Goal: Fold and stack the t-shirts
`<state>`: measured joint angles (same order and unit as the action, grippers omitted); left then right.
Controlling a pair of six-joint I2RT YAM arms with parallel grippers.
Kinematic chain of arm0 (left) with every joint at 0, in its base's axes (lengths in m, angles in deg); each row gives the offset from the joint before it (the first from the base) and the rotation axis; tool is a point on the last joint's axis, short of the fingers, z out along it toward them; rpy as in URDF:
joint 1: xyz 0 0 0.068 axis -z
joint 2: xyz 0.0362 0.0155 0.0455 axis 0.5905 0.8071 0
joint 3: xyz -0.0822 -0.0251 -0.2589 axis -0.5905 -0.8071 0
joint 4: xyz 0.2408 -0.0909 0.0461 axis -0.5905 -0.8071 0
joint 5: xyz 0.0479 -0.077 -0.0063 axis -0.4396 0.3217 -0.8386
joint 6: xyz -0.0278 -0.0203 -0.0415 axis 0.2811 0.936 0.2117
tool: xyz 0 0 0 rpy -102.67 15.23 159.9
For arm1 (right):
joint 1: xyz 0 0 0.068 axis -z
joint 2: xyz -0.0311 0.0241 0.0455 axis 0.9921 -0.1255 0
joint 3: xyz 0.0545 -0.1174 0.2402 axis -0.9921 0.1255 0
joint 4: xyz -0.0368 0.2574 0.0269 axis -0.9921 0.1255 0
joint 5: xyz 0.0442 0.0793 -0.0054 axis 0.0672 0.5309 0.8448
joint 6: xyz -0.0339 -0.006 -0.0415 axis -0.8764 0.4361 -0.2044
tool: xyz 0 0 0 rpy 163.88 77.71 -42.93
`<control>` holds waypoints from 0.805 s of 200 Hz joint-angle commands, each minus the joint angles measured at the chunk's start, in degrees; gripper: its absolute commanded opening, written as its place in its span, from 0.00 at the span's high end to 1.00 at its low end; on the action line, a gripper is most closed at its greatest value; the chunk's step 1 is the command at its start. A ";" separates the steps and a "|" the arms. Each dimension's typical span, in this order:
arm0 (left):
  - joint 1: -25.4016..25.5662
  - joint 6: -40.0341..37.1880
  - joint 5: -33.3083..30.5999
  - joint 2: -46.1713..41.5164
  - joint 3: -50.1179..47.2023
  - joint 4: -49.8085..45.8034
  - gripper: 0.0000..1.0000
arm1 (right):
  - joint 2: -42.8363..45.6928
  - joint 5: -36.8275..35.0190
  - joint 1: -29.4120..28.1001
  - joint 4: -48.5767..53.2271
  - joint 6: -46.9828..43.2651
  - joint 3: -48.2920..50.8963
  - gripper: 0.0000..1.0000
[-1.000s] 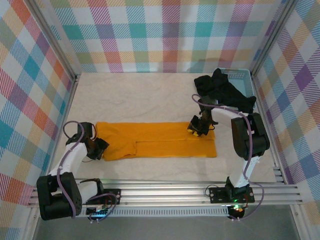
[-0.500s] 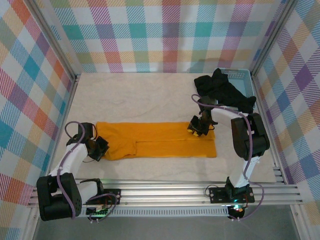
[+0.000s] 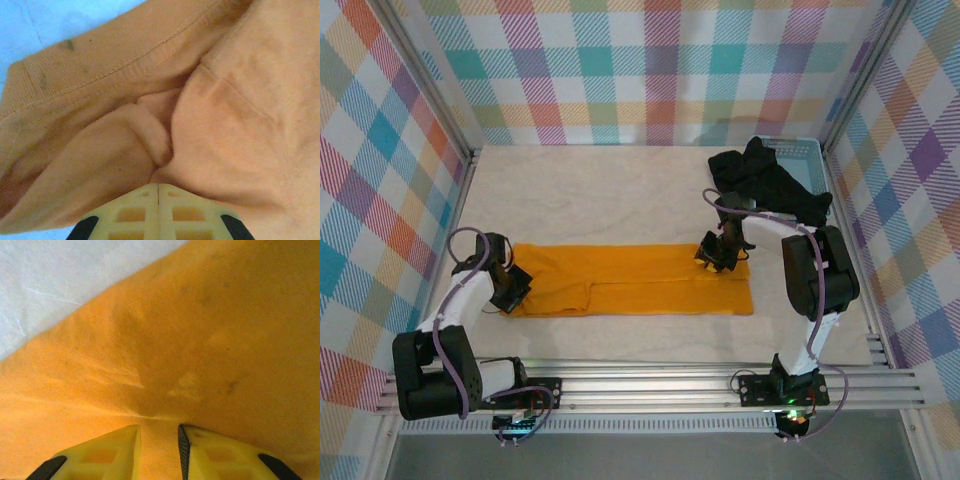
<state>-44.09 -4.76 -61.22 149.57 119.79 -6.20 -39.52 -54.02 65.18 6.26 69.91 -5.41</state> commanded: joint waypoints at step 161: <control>16.80 18.03 -2.71 8.83 7.99 -0.40 0.64 | 2.55 -10.29 -1.08 10.31 -11.35 -4.43 0.64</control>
<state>-27.68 10.98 -65.61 151.32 122.82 -9.90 -32.39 -63.42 63.87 12.84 62.00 -7.55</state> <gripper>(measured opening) 0.369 0.365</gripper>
